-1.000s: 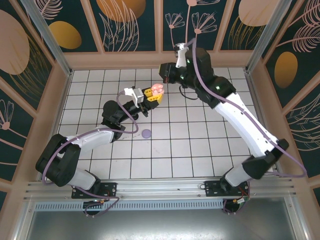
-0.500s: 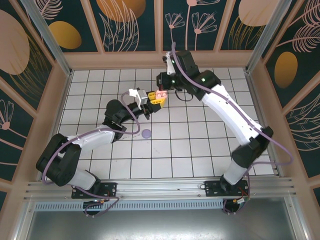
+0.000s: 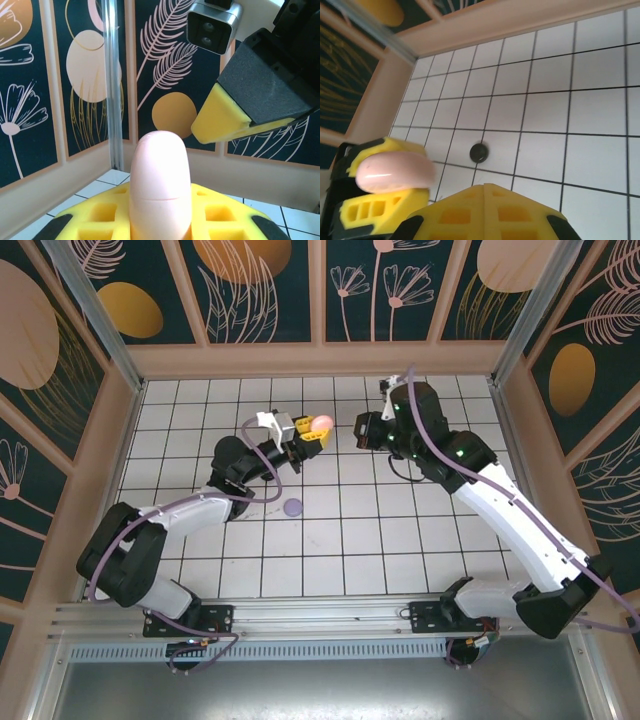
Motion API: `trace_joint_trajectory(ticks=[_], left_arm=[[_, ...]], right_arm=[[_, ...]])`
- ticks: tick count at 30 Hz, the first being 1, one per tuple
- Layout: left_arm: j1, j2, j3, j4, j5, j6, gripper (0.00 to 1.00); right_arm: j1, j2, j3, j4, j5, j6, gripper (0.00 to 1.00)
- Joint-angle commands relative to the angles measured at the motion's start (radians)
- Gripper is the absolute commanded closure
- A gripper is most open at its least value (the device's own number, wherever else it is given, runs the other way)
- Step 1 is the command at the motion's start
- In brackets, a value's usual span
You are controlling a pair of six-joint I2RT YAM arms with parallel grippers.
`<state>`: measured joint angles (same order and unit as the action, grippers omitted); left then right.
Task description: Insert the wireless bluetooth earbuds into the charging case
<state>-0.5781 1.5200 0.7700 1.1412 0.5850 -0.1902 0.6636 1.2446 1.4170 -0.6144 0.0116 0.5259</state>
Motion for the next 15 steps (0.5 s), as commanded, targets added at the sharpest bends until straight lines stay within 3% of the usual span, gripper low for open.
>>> trace_joint_trajectory(ticks=[1,6,10,15], left_arm=[[0.002,0.041,0.017,0.012,-0.025,-0.038,1.00],[0.003,0.129,0.023,-0.018,-0.052,-0.151,1.00],[0.001,0.230,0.080,-0.127,-0.069,-0.328,1.00],[0.001,0.369,0.192,-0.253,-0.053,-0.547,1.00]], right_arm=[[-0.041,-0.053,-0.065,0.058,0.048,0.045,0.91],[-0.091,-0.094,-0.178,0.116,0.035,0.066,0.82],[-0.109,-0.099,-0.234,0.142,0.038,0.065,0.74],[-0.111,-0.090,-0.269,0.169,0.019,0.065,0.71]])
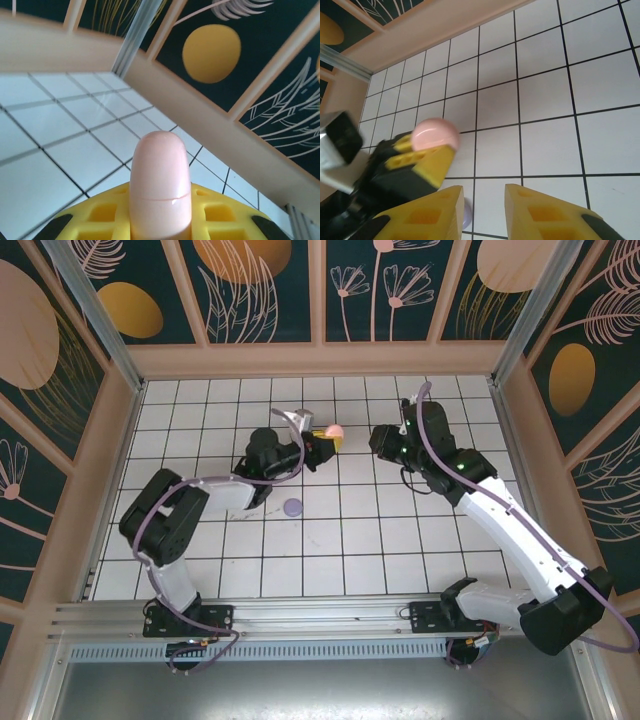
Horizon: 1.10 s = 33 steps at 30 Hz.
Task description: Insert the wireless bluetooth earbuds into the charging case
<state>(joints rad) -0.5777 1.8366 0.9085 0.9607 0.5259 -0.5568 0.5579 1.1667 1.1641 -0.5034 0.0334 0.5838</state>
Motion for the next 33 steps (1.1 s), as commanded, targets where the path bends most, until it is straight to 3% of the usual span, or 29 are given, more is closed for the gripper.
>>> trace_joint_trajectory(ticks=[1,6,13,23,33], left_arm=[[0.002,0.081,0.058,-0.079,0.001,-0.222,1.00],[0.002,0.177,0.161,-0.199,-0.040,-0.304,1.00],[0.004,0.294,0.337,-0.506,-0.104,-0.321,0.90],[0.011,0.371,0.424,-0.650,-0.129,-0.351,0.74],[0.021,0.359,0.405,-0.673,-0.155,-0.352,0.57]], right_arm=[[-0.006,-0.008,-0.021,0.062,-0.005,0.007,0.71],[-0.005,-0.001,-0.033,0.077,-0.010,0.003,0.70],[-0.005,0.001,-0.030,0.083,-0.012,-0.001,0.67],[-0.006,-0.013,-0.027,0.083,-0.010,0.007,0.60],[-0.005,-0.013,0.004,0.069,-0.010,0.008,0.49]])
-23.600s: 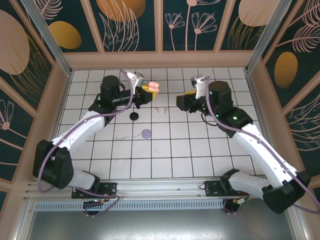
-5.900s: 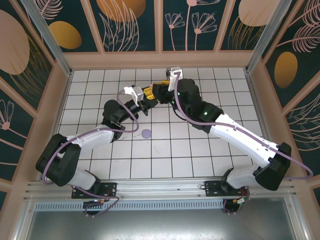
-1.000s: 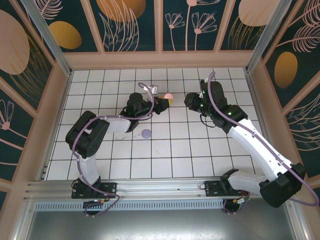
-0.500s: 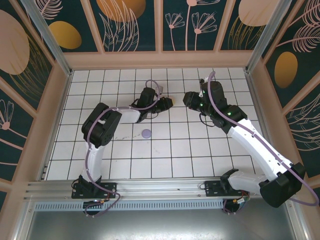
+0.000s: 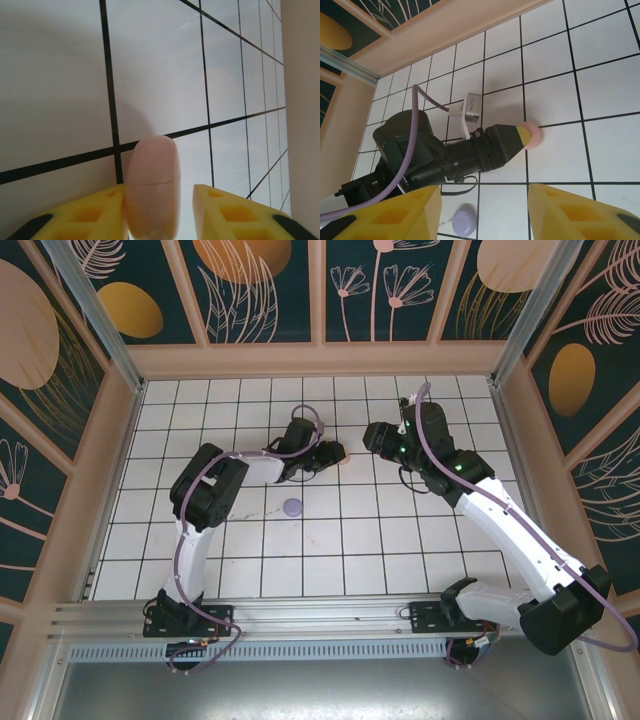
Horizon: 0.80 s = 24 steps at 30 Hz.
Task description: Insert the wireless bluetooth earbuds into the charging case
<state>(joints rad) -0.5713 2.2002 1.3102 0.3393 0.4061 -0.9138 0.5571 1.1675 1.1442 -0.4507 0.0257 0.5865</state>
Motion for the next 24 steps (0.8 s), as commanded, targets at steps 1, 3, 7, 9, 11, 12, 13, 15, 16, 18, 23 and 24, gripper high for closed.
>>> trace_joint_trajectory(ticks=[1,3,7,9,11,12,13,15,16,18,23,24], left_arm=[[0.016,-0.012,-0.003,-0.051,-0.039,0.008,0.55],[0.022,-0.033,-0.020,-0.048,-0.052,0.014,0.52],[0.046,-0.101,-0.051,-0.073,-0.089,0.043,0.48],[0.067,-0.151,-0.061,-0.094,-0.102,0.068,0.47],[0.083,-0.204,-0.064,-0.119,-0.113,0.102,0.45],[0.090,-0.237,-0.060,-0.135,-0.119,0.124,0.44],[0.094,-0.273,-0.057,-0.147,-0.121,0.149,0.42],[0.096,-0.342,-0.042,-0.179,-0.141,0.206,0.39],[0.096,-0.382,-0.034,-0.192,-0.151,0.238,0.36],[0.096,-0.457,-0.025,-0.209,-0.175,0.293,0.29],[0.096,-0.673,-0.060,-0.216,-0.305,0.447,0.01],[0.096,-0.722,-0.088,-0.199,-0.353,0.472,0.01]], right_arm=[[-0.004,-0.014,0.027,0.017,-0.003,0.004,0.47],[-0.018,-0.014,0.036,0.009,0.001,0.004,0.43],[-0.032,-0.019,0.056,-0.001,0.006,0.003,0.32],[-0.033,-0.022,0.066,-0.011,0.015,-0.001,0.23],[-0.033,-0.026,0.071,-0.019,0.038,-0.009,0.12],[-0.034,-0.029,0.074,-0.024,0.058,-0.015,0.04],[-0.037,-0.033,0.077,-0.032,0.079,-0.021,0.01],[-0.042,-0.038,0.083,-0.043,0.122,-0.037,0.01],[-0.045,-0.041,0.082,-0.045,0.156,-0.045,0.01],[-0.050,-0.048,0.071,-0.038,0.226,-0.074,0.01],[-0.121,-0.058,0.000,0.027,0.385,-0.165,0.01],[-0.140,-0.057,-0.026,0.052,0.429,-0.185,0.01]])
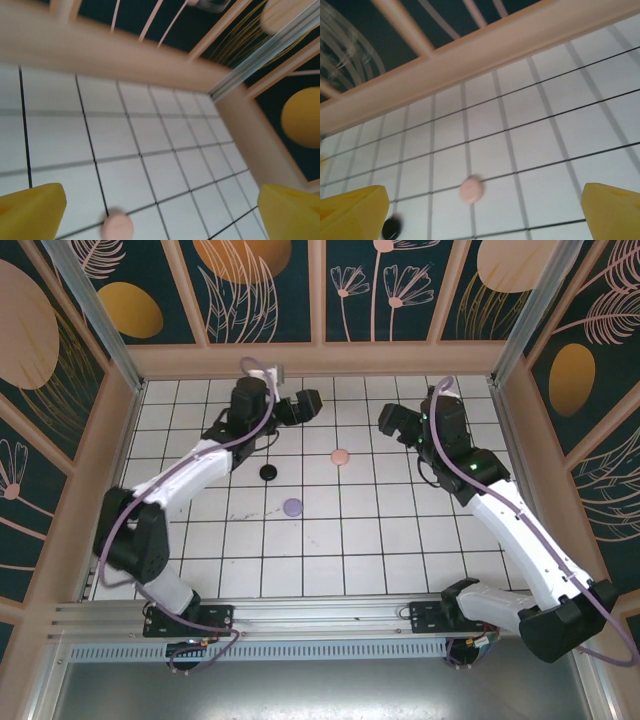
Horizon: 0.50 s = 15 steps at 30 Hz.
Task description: Insert the wireless bluetooth earbuds into the charging case
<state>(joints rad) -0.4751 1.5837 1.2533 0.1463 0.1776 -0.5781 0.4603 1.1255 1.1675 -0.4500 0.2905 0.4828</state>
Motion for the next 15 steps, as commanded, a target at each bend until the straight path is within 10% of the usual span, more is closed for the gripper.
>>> trace_joint_trajectory(ticks=[1,8,15], left_arm=[[0.000,-0.148,-0.062,0.015,-0.165,0.167,0.01],[0.000,-0.486,-0.476,0.356,-0.376,0.471,0.01],[0.037,-0.648,-0.748,0.480,-0.606,0.622,0.01]], right_arm=[[-0.061,-0.015,-0.073,0.079,0.191,-0.103,0.01],[-0.197,-0.011,-0.355,0.400,0.328,-0.241,0.01],[-0.299,0.035,-0.574,0.701,0.202,-0.298,0.01]])
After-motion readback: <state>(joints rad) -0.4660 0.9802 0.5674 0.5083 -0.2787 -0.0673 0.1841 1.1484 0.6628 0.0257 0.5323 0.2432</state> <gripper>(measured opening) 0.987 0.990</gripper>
